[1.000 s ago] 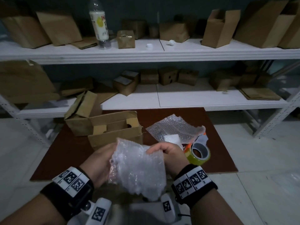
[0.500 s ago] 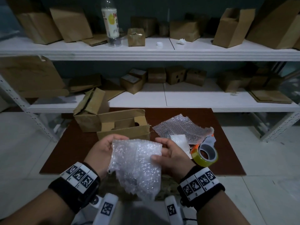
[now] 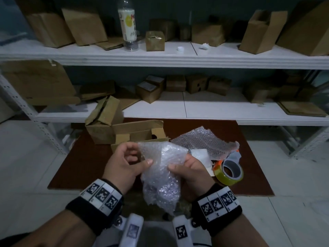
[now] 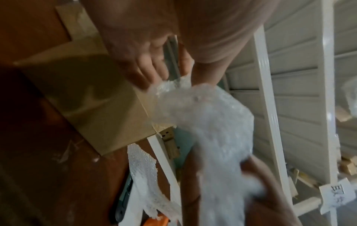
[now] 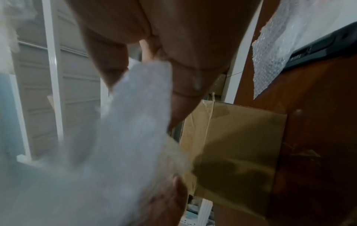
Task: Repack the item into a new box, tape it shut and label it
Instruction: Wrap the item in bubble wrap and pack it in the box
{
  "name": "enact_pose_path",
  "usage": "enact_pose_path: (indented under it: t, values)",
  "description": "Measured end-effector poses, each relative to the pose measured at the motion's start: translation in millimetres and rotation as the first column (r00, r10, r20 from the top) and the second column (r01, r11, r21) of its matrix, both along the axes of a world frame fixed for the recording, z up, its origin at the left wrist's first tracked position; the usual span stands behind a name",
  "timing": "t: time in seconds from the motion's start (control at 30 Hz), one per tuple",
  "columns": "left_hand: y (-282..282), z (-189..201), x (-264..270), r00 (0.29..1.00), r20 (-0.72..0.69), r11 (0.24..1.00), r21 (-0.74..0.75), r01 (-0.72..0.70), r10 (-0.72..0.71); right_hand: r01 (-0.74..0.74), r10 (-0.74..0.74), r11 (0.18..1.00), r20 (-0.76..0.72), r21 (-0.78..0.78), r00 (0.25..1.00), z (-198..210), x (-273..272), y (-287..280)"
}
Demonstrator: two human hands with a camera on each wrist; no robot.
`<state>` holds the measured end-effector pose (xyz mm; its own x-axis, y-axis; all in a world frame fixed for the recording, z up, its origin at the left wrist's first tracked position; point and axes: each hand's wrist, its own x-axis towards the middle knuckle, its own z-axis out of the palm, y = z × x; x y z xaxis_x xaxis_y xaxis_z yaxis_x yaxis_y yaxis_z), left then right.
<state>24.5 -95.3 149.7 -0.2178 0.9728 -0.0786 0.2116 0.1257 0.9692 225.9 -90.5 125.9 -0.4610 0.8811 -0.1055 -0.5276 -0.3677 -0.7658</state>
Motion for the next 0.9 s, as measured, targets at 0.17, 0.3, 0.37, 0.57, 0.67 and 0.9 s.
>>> enact_pose_path:
  t: [0.17, 0.3, 0.37, 0.57, 0.67, 0.9]
  values:
    - [-3.0, -3.2, 4.8, 0.995, 0.092, 0.995, 0.095, -0.032, 0.024, 0.012, -0.012, 1.000, 0.025, 0.022, 1.000, -2.4, -6.5, 0.8]
    - [-8.0, -2.3, 6.4, 0.999, -0.041, 0.991, 0.136, -0.020, 0.025, 0.041, -0.046, 0.998, 0.127, 0.039, 0.991, -1.2, -14.7, 0.9]
    - [-11.8, 1.6, 6.3, 0.998, 0.030, 0.996, 0.077, 0.046, -0.049, 0.033, -0.049, 0.997, 0.223, 0.073, 0.974, 0.7, -19.5, 0.2]
    - [-16.2, 17.5, 2.3, 0.989, 0.069, 0.991, 0.055, 0.124, -0.128, 0.003, -0.128, 0.970, 0.500, 0.243, 0.857, 3.5, -33.1, -2.0]
    - [7.5, 34.0, -18.1, 1.000, 0.000, 0.987, 0.159, -0.001, 0.001, 0.143, -0.364, 0.906, 0.558, 0.399, 0.746, -2.0, -32.5, 7.4]
    - [98.2, 77.8, -50.4, 0.978, -0.043, 0.931, 0.318, -0.181, 0.205, 0.410, -0.556, 0.831, 0.544, 0.375, 0.628, -19.2, -18.0, 39.7]
